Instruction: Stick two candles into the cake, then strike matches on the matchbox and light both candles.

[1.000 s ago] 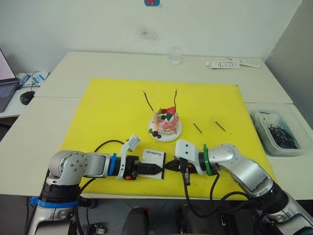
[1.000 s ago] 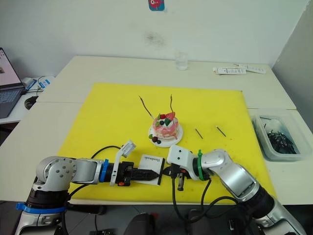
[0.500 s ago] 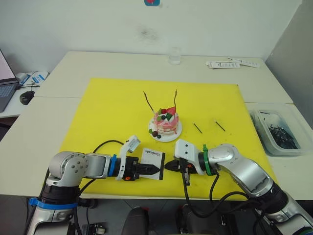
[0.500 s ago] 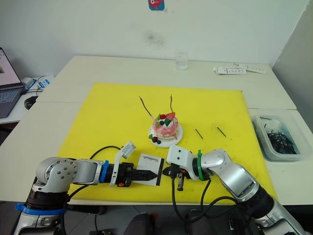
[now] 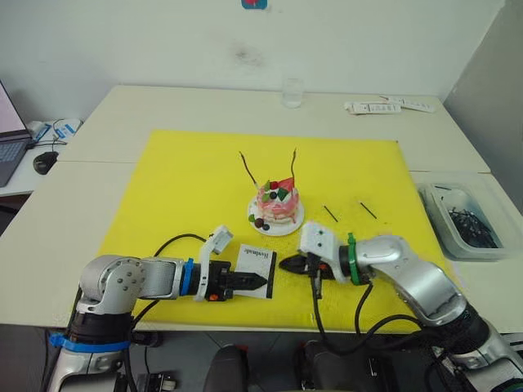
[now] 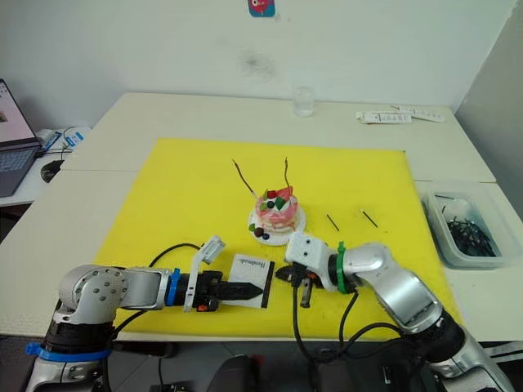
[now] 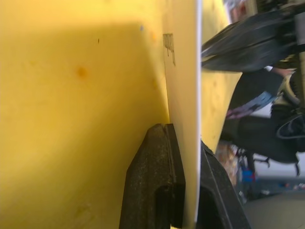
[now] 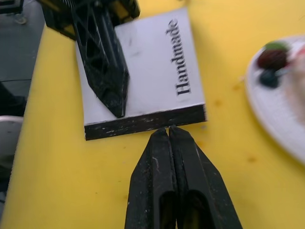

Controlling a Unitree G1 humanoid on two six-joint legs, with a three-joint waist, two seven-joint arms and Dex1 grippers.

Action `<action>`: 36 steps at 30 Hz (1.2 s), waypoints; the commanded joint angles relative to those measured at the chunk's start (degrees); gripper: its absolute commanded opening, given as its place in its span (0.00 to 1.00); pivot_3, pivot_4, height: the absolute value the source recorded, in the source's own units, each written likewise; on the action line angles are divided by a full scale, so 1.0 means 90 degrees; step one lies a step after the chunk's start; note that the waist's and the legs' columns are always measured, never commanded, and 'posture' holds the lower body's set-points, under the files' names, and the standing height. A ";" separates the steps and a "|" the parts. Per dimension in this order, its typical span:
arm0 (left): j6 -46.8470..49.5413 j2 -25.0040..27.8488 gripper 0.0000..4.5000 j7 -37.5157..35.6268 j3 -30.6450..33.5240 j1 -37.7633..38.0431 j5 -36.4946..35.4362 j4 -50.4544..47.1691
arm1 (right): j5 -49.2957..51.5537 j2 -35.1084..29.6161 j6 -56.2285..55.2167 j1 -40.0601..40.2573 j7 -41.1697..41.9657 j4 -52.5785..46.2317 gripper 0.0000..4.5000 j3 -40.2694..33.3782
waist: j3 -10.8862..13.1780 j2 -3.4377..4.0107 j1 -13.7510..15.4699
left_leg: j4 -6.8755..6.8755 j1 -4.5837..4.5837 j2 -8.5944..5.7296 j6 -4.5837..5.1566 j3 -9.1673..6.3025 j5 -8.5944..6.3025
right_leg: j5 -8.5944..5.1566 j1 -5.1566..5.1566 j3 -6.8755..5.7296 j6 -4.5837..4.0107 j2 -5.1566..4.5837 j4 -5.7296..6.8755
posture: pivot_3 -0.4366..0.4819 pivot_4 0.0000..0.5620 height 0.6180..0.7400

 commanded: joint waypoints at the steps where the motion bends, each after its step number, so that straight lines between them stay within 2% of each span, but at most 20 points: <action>1: -0.0133 0.0009 0.00 -0.0077 0.0421 0.0221 -0.0345 -0.0504 | 0.0381 -0.0250 -0.0294 0.0270 0.0090 -0.0703 0.00 -0.0636 | 0.0000 0.0000 0.0001 | -0.0002 -0.0001 0.0000 0.0000 0.0000 0.0000 | 0.0000 0.0000 0.0000 0.0000 0.0000 -0.0002 | 0.48 0.27 1.00; 4: -0.0567 0.0099 0.00 -0.0369 0.0514 0.0460 -0.0450 -0.1021 | 0.0693 -0.0342 -0.0214 0.0583 -0.0065 -0.1053 0.00 -0.1160 | 0.0001 -0.0001 0.0008 | -0.0005 -0.0006 0.0005 -0.0001 0.0001 0.0000 | -0.0001 -0.0002 0.0000 0.0001 -0.0003 -0.0005 | 0.48 0.27 1.00; 9: -0.2244 0.0459 0.00 -0.0952 0.0166 0.1122 0.0428 -0.2113 | 0.0970 -0.0142 -0.0114 0.1162 -0.0766 -0.1319 0.00 -0.2127 | 0.0002 -0.0001 0.0012 | -0.0005 -0.0004 0.0007 -0.0001 0.0004 0.0000 | -0.0001 -0.0002 0.0005 0.0000 -0.0015 -0.0003 | 0.48 0.27 1.00; 10: -0.2541 0.0456 0.00 -0.0960 0.0104 0.1240 0.0599 -0.2251 | 0.0947 -0.0107 -0.0153 0.1246 -0.0891 -0.1329 0.04 -0.2203 | 0.0003 0.0000 0.0013 | -0.0005 -0.0003 0.0006 -0.0001 0.0005 0.0000 | -0.0001 -0.0002 0.0006 -0.0001 -0.0018 -0.0004 | 0.48 0.27 1.00; 12: -0.2939 0.0299 0.00 -0.0832 0.0119 0.1473 0.0692 -0.2499 | 0.0834 0.0088 -0.0351 0.1446 -0.1265 -0.1260 0.13 -0.2340 | 0.0003 0.0000 0.0012 | -0.0004 -0.0003 0.0007 -0.0001 0.0006 0.0000 | -0.0002 -0.0001 0.0008 -0.0002 -0.0028 -0.0004 | 0.48 0.27 1.00; 16: -0.3376 -0.0050 0.00 -0.0494 0.0262 0.1846 0.0619 -0.2740 | 0.0359 0.0485 -0.0979 0.1677 -0.1872 -0.0847 0.44 -0.2234 | 0.0002 0.0000 0.0010 | -0.0001 -0.0005 0.0004 -0.0001 0.0015 0.0000 | -0.0002 -0.0001 0.0016 0.0000 -0.0040 -0.0006 | 0.48 0.27 1.00; 22: -0.3749 -0.0106 0.00 -0.0158 0.0305 0.1877 0.0689 -0.2610 | -0.0549 0.1170 -0.1758 0.1605 -0.2894 0.0416 0.91 -0.1824 | 0.0002 -0.0001 0.0010 | 0.0002 -0.0003 -0.0002 0.0000 0.0013 0.0000 | -0.0001 0.0000 0.0012 0.0001 -0.0035 -0.0003 | 0.48 0.27 1.00; 26: -0.3869 -0.0076 0.00 -0.0137 0.0210 0.1990 0.0710 -0.2592 | -0.1002 0.1452 -0.2258 0.1510 -0.3247 0.1286 0.91 -0.1650 | 0.0003 0.0001 0.0009 | 0.0000 -0.0006 -0.0003 0.0000 0.0016 0.0000 | -0.0001 -0.0001 0.0014 0.0001 -0.0027 -0.0006 | 0.48 0.27 1.00; 36: -0.4066 -0.0131 0.00 -0.0081 -0.0007 0.2005 0.0774 -0.2507 | -0.0889 0.2000 -0.2688 0.1069 -0.3473 0.2584 0.91 -0.1835 | 0.0003 0.0002 0.0004 | -0.0001 -0.0004 0.0000 0.0000 0.0014 0.0000 | -0.0001 -0.0002 0.0013 -0.0001 -0.0013 -0.0002 | 0.48 0.27 1.00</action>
